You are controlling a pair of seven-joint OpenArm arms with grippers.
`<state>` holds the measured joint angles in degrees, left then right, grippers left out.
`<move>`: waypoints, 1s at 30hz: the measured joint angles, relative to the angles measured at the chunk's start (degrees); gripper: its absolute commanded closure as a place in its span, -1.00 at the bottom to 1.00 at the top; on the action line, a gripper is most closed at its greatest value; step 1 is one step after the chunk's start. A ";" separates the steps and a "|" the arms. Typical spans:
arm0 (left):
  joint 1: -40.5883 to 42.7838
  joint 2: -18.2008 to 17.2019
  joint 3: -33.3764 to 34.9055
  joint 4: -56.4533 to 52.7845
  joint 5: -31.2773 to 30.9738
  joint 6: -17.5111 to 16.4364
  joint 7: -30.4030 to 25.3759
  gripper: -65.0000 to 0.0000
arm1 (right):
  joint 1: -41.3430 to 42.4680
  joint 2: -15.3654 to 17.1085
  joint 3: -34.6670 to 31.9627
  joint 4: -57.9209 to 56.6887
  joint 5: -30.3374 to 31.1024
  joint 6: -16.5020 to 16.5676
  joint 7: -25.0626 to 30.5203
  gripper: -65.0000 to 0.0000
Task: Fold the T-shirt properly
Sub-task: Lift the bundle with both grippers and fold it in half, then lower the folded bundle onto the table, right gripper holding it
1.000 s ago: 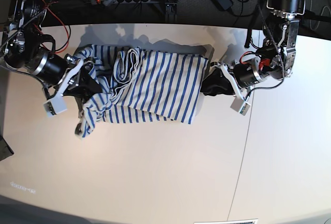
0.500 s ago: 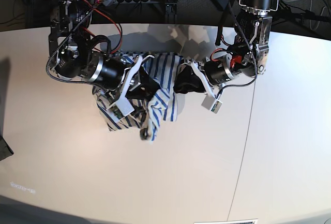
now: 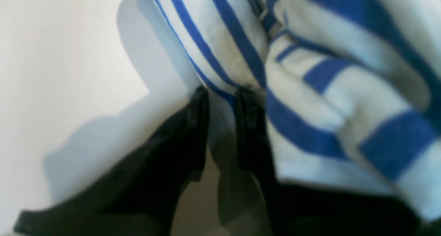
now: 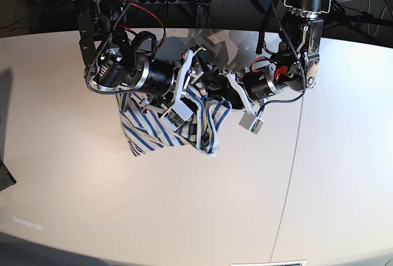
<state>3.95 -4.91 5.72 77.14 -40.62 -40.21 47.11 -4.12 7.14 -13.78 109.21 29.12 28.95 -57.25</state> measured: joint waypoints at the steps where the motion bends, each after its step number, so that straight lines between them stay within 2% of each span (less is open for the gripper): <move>1: 0.00 0.00 0.00 0.00 0.02 0.00 0.02 0.55 | 0.00 -0.52 -0.02 0.00 -0.42 0.02 -0.11 -0.17; 5: 0.00 -0.31 -0.02 0.00 -2.23 -0.20 1.53 0.55 | 0.02 -2.84 -0.02 0.00 -0.94 0.02 -0.66 -0.17; 10: -0.15 -0.33 -0.52 0.44 -2.47 -0.44 4.04 0.55 | 0.00 -5.73 -0.59 0.79 2.67 0.02 -0.44 -0.17; 14: 0.35 -0.17 -2.10 2.78 -2.34 -0.35 6.23 0.55 | 0.02 -5.95 -0.72 1.05 1.90 0.02 -0.44 -0.17; 18: 0.81 -2.45 -3.15 3.96 -4.00 -0.31 7.10 0.55 | 0.00 -5.73 -0.57 1.09 1.90 0.02 -0.46 -0.17; 30: 0.33 -10.40 -10.14 4.00 -4.92 -0.17 6.91 0.55 | 0.07 -6.05 -0.59 1.79 9.99 0.02 -0.46 -0.17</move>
<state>4.27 -15.31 -4.43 81.14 -45.54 -40.38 54.02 -4.05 1.08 -14.37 111.00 39.11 28.97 -57.71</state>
